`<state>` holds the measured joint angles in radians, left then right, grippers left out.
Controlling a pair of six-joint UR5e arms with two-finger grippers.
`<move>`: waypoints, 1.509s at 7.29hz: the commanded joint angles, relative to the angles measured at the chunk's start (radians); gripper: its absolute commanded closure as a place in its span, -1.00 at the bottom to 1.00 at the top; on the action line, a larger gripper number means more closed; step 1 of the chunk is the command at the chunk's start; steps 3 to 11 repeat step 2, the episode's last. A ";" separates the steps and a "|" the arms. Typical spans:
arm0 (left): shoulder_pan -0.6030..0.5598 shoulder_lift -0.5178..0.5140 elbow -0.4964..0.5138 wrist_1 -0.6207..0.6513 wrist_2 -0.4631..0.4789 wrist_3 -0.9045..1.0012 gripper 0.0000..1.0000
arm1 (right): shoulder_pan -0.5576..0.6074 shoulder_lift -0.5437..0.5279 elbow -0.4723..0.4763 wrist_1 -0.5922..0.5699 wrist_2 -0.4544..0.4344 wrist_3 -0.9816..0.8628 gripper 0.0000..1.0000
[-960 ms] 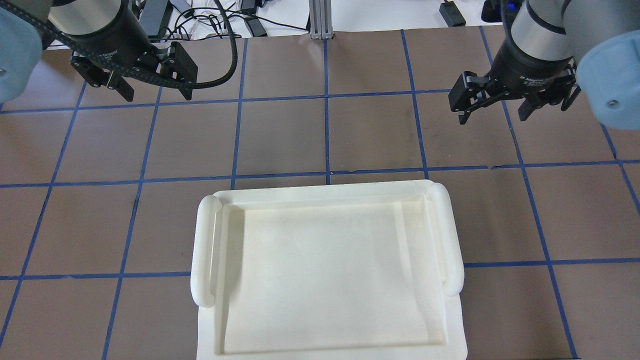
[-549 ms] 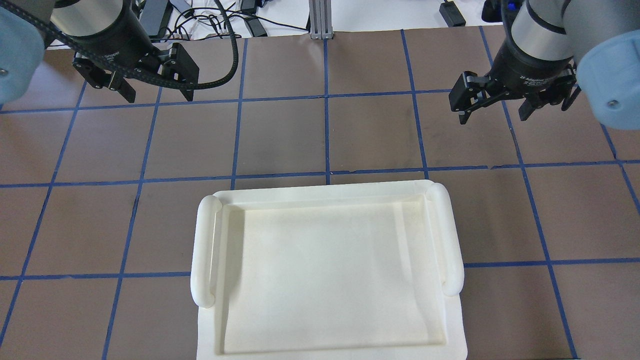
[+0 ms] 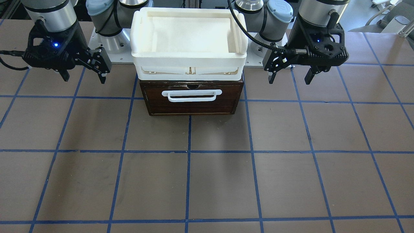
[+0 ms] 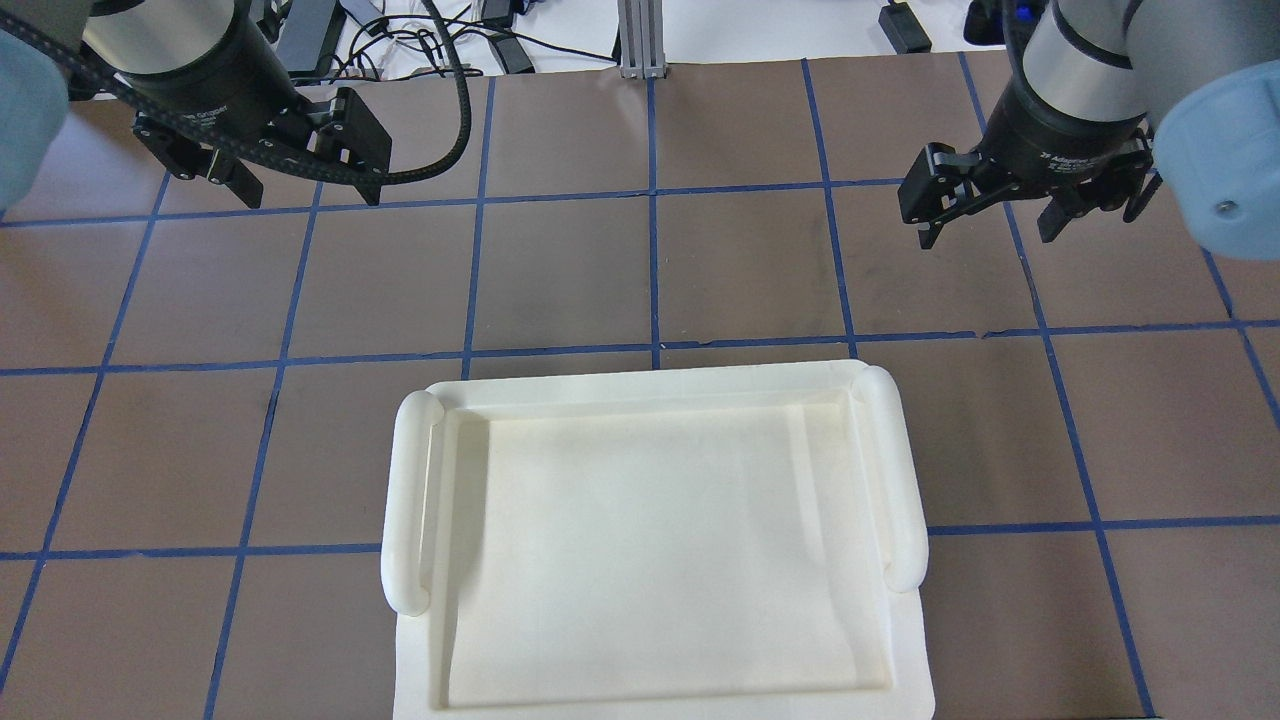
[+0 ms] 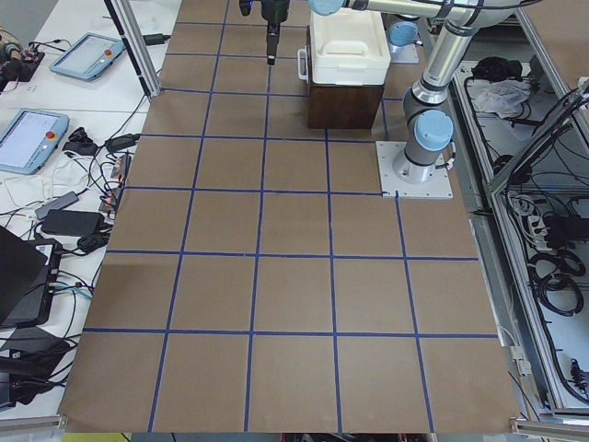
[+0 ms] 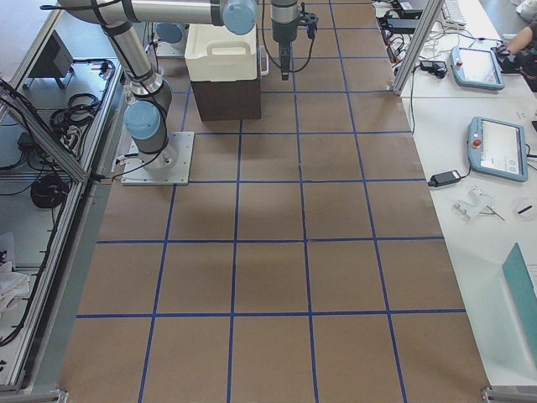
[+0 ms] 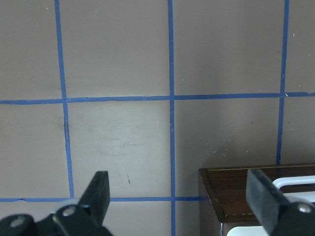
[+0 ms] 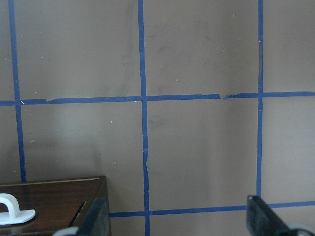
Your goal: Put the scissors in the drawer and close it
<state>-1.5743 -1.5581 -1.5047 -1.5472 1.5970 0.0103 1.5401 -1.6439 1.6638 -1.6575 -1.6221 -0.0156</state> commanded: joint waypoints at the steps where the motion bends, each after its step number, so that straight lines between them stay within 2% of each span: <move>1: 0.000 0.004 0.001 -0.001 0.001 0.000 -1.00 | 0.000 0.001 0.001 0.001 -0.001 -0.001 -1.00; 11: 0.000 0.004 0.001 -0.001 0.001 0.002 -1.00 | 0.000 0.001 0.001 0.001 -0.001 0.000 -1.00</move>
